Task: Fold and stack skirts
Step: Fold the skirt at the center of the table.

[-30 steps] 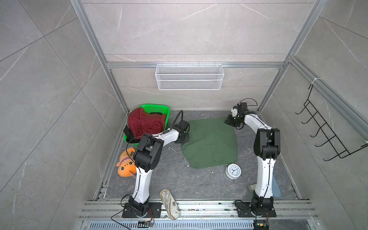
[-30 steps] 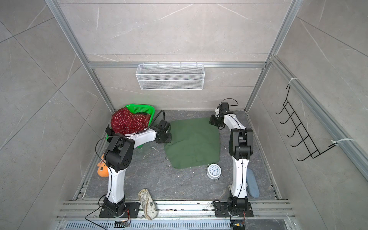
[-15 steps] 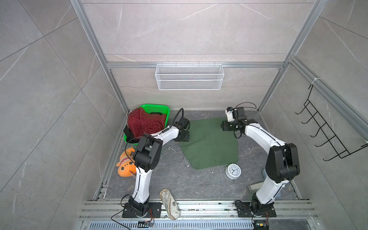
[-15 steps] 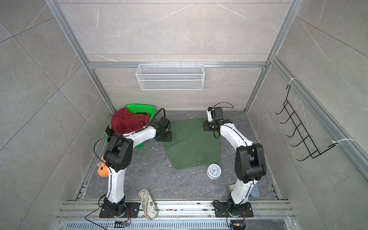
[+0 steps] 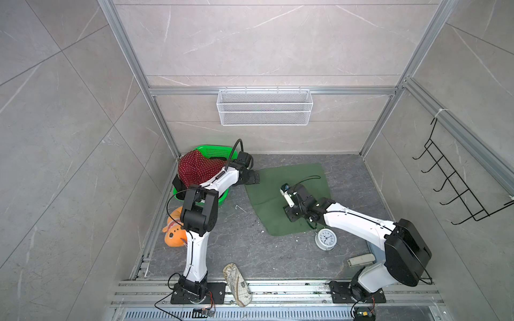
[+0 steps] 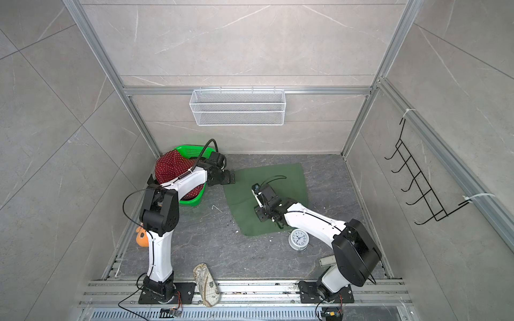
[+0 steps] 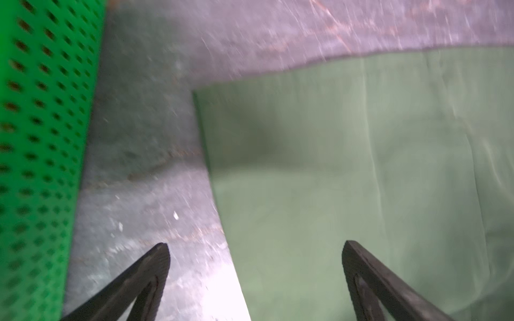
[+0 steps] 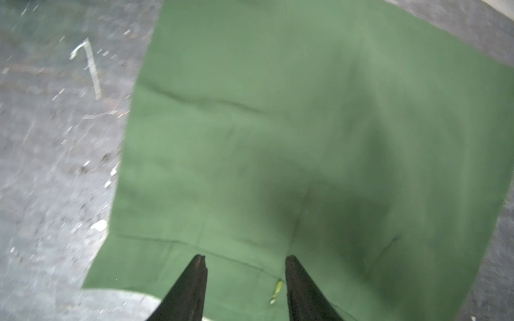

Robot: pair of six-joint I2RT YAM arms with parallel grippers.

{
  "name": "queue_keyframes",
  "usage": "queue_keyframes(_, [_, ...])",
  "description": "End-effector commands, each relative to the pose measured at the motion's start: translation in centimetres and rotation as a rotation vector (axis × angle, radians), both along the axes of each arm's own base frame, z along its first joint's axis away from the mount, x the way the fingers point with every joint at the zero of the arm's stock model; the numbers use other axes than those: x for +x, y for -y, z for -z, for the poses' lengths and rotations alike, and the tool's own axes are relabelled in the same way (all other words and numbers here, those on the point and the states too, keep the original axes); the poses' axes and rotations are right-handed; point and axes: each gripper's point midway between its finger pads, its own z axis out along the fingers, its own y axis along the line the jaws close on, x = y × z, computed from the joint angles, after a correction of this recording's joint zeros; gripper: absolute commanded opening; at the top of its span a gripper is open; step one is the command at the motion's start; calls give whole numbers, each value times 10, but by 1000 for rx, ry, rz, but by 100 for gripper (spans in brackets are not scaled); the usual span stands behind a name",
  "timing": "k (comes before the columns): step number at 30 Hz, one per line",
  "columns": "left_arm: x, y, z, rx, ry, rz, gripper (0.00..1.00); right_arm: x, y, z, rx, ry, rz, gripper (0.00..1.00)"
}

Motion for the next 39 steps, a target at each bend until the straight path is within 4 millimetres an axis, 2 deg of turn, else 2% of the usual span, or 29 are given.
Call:
queue_keyframes(1, [11, 2, -4, -33, 20, 7, 100, -17, -7, 5, -54, 28, -30, 50])
queue_keyframes(6, [11, 4, -2, -42, 22, 21, 100, -57, -47, 21, -52, -23, -171, 52])
queue_keyframes(10, [9, 5, 3, -51, 17, 23, 100, -72, -67, 32, -76, -48, -220, 53])
queue_keyframes(21, [7, 9, 5, -72, 13, 36, 100, -68, -79, 56, -164, -38, -193, 54])
queue_keyframes(30, [9, 11, 2, -75, 20, 43, 100, -69, -82, 69, -186, -57, -199, 49])
queue_keyframes(34, [8, 11, 3, -75, 18, 45, 100, -68, -83, 73, -183, -55, -183, 41])
queue_keyframes(39, [9, 11, 3, -77, 18, 45, 100, -67, -82, 73, -171, -52, -166, 21])
